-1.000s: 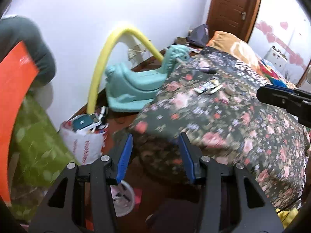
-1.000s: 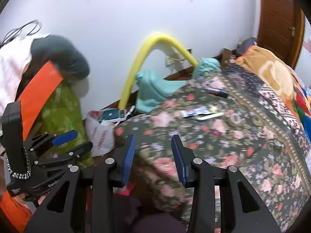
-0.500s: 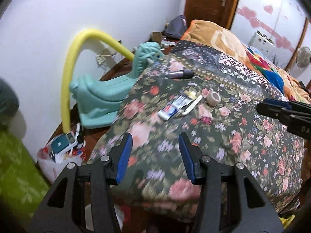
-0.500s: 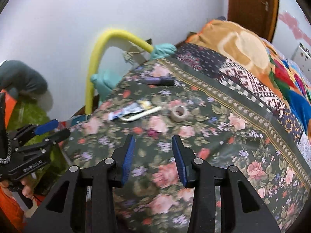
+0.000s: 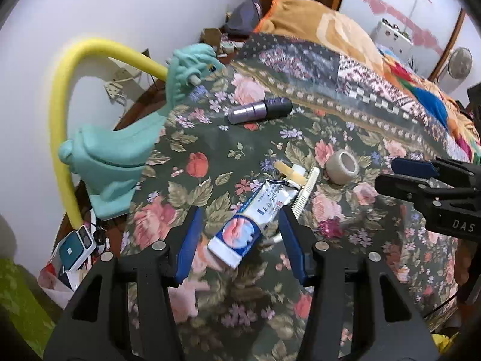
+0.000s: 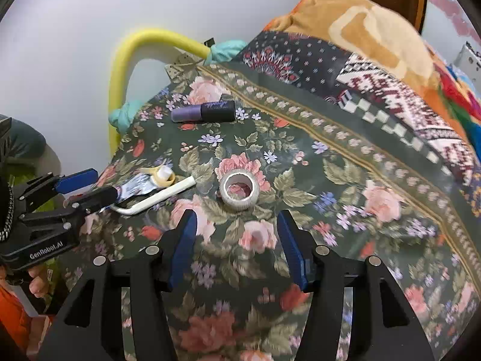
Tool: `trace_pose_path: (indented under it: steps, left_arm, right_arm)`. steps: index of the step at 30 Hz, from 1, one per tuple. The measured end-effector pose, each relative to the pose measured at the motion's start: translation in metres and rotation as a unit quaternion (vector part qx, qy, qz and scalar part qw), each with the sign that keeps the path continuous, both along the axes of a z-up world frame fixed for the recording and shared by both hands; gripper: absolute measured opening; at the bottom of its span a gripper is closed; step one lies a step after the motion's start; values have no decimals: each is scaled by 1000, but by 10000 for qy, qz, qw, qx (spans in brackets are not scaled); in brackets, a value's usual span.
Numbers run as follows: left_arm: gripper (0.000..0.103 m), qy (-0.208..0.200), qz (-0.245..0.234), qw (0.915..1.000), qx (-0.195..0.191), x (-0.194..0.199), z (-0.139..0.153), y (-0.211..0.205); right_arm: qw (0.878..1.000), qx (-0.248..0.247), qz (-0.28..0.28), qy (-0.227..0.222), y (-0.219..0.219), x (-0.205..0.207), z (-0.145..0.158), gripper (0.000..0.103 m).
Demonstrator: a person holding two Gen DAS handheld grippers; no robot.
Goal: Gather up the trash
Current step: 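Grasp the white toothpaste tube with the left gripper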
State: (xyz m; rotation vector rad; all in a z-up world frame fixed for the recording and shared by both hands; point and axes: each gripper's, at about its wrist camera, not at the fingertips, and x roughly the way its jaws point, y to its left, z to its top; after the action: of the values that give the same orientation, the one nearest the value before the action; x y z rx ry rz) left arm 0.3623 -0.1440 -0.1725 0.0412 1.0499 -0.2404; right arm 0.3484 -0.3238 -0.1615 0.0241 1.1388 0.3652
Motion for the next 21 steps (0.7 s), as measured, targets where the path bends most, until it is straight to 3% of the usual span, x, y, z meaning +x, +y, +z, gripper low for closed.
trace_pose_path:
  steps: [6,9,11,13,15,17,21]
  left_arm:
    - [52,244,-303,9992,99,10,-22,-10]
    - [51,106,-367,9990,233,9,-25,-14]
    - [40,27,-398,9989,226,8,-24,-16]
    - [18,-32,-399,9990,215,7,-20,-16]
    - [8,-16,-395,9992,79,6,-18,-13]
    - [3,-3,-386,9992,-39,4,-16,-10]
    - [3,-54,-502,9987,-30,-5,-14,-10]
  right_arm:
    - [9998,84,-30,149,6,20,-23,52]
    - [9997,233,-9,123,10,22,-23,52]
    - [9994,330,32,73,13,20,-20,52]
    - [9988,481,92,48,16,19,-15,52]
    - [9974,690,181,91,23,21,-13,52]
    - [9963,819,226,120,30,24,-12,52]
    - [9947,966,311,155,44,28,-11,52]
